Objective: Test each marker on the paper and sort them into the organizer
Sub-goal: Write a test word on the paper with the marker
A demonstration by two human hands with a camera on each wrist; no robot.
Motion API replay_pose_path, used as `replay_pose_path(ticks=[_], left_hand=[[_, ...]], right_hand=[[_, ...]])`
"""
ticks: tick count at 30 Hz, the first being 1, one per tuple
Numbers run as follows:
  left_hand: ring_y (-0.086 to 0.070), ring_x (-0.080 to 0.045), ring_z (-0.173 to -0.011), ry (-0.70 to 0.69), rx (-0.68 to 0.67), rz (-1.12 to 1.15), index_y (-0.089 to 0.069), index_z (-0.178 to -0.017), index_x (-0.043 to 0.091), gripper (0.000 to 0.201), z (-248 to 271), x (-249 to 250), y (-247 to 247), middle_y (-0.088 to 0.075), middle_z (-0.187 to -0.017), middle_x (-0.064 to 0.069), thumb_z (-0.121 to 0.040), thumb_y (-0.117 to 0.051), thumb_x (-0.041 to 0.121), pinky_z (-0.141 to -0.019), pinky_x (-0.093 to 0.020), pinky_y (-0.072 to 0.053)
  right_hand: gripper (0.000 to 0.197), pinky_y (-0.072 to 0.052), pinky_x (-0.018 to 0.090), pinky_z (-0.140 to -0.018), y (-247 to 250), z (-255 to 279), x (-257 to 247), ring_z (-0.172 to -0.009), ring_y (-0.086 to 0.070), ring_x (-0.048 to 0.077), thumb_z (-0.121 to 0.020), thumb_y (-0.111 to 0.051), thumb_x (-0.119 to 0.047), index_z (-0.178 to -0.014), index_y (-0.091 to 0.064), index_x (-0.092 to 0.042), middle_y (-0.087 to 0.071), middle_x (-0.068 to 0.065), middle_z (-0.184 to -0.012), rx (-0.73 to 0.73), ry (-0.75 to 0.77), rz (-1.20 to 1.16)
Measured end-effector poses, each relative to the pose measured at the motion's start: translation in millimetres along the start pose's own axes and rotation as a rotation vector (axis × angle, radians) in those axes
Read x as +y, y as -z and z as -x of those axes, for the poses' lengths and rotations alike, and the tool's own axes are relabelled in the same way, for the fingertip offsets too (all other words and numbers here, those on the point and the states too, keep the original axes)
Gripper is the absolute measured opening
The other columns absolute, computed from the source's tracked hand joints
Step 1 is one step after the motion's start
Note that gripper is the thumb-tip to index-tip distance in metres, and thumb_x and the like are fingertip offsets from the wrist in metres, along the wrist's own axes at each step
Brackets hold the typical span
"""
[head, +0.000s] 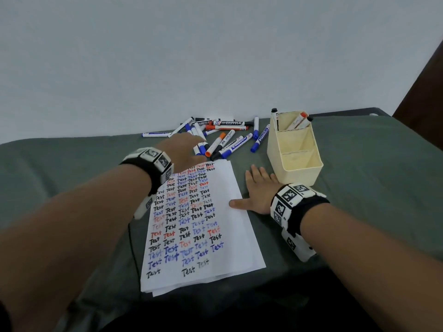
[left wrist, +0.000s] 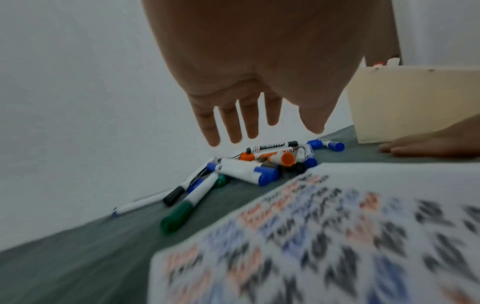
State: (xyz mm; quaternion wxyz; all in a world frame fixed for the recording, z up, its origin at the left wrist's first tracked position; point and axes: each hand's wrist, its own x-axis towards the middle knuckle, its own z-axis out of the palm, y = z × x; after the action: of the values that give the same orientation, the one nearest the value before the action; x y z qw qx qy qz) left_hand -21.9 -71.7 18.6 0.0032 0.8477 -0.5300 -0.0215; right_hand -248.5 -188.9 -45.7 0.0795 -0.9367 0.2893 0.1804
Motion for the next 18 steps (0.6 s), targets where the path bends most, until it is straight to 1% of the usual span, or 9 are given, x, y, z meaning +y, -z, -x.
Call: replay_pose_path(ticks=[2, 3, 5, 7, 11, 14, 16, 18], left_hand=[[-0.052, -0.021, -0.127, -0.09, -0.021, -0.022, -0.041, -0.148, 0.034, 0.059, -24.8, 16.9, 9.4, -0.053, -0.143, 0.002, -0.095, -0.055, 0.057, -0.1, -0.037, -0.042], [-0.053, -0.021, -0.126, -0.134, -0.032, -0.056, -0.041, -0.148, 0.034, 0.058, -37.3, 24.6, 12.3, -0.054, -0.141, 0.002, -0.096, -0.054, 0.055, -0.099, -0.037, -0.042], [-0.051, -0.022, -0.129, -0.198, -0.062, -0.119, -0.04, -0.149, 0.033, 0.057, -61.0, 38.4, 14.4, -0.053, -0.143, 0.0, -0.098, -0.053, 0.053, -0.103, -0.038, -0.041], [-0.048, -0.024, -0.132, -0.23, -0.092, -0.146, -0.04, -0.149, 0.035, 0.055, -81.7, 50.3, 12.9, -0.05, -0.147, -0.001, -0.098, -0.051, 0.054, -0.107, -0.042, -0.041], [-0.049, -0.025, -0.13, -0.316, -0.11, -0.156, -0.044, -0.146, 0.038, 0.052, -113.7, 70.8, 6.0, -0.052, -0.143, -0.001, -0.097, -0.052, 0.054, -0.108, -0.044, -0.041], [-0.05, -0.025, -0.127, -0.374, -0.127, -0.164, -0.042, -0.147, 0.042, 0.054, -130.8, 80.2, -0.3, -0.053, -0.138, -0.002, -0.096, -0.051, 0.056, -0.106, -0.046, -0.042], [-0.047, -0.025, -0.13, -0.411, -0.147, -0.184, -0.037, -0.15, 0.043, 0.058, -140.2, 84.1, -4.5, -0.049, -0.142, -0.002, -0.095, -0.05, 0.06, -0.108, -0.047, -0.04], [-0.042, -0.026, -0.137, -0.435, -0.159, -0.188, -0.032, -0.153, 0.041, 0.065, -148.0, 88.2, -8.8, -0.041, -0.152, -0.002, -0.095, -0.049, 0.063, -0.111, -0.049, -0.037]], right_hand=[[0.118, -0.002, 0.049, -0.125, -1.1, -1.2, 0.6, -0.156, 0.011, 0.03, -0.083, -0.037, -0.088, -0.161, 0.009, -0.013, 0.017, 0.01, -0.169, -0.001, 0.001, -0.006], [0.119, 0.0, 0.048, -0.125, -1.4, -2.2, 0.8, -0.156, 0.012, 0.029, -0.082, -0.037, -0.089, -0.161, 0.01, -0.013, 0.018, 0.009, -0.169, -0.008, 0.001, -0.012], [0.12, 0.002, 0.048, -0.125, -2.7, -3.4, 1.1, -0.156, 0.015, 0.028, -0.082, -0.037, -0.089, -0.16, 0.012, -0.014, 0.021, 0.008, -0.168, -0.024, 0.0, -0.023], [0.119, 0.003, 0.048, -0.125, -4.4, -4.5, 1.8, -0.155, 0.017, 0.028, -0.082, -0.036, -0.089, -0.16, 0.014, -0.014, 0.023, 0.008, -0.167, -0.026, 0.002, -0.028], [0.117, 0.006, 0.048, -0.125, -7.7, -4.3, 2.5, -0.154, 0.021, 0.026, -0.084, -0.034, -0.088, -0.159, 0.017, -0.015, 0.027, 0.007, -0.166, -0.027, 0.008, -0.041], [0.116, 0.008, 0.048, -0.125, -9.7, -4.5, 1.8, -0.154, 0.022, 0.026, -0.084, -0.034, -0.087, -0.159, 0.018, -0.015, 0.028, 0.007, -0.166, -0.021, 0.008, -0.046], [0.117, 0.01, 0.047, -0.125, -10.5, -4.7, 1.1, -0.154, 0.023, 0.025, -0.084, -0.034, -0.087, -0.159, 0.019, -0.015, 0.029, 0.007, -0.165, -0.02, 0.005, -0.052], [0.117, 0.011, 0.047, -0.124, -10.6, -5.1, 0.8, -0.153, 0.025, 0.025, -0.084, -0.034, -0.087, -0.158, 0.021, -0.015, 0.031, 0.006, -0.165, -0.035, 0.002, -0.063]])
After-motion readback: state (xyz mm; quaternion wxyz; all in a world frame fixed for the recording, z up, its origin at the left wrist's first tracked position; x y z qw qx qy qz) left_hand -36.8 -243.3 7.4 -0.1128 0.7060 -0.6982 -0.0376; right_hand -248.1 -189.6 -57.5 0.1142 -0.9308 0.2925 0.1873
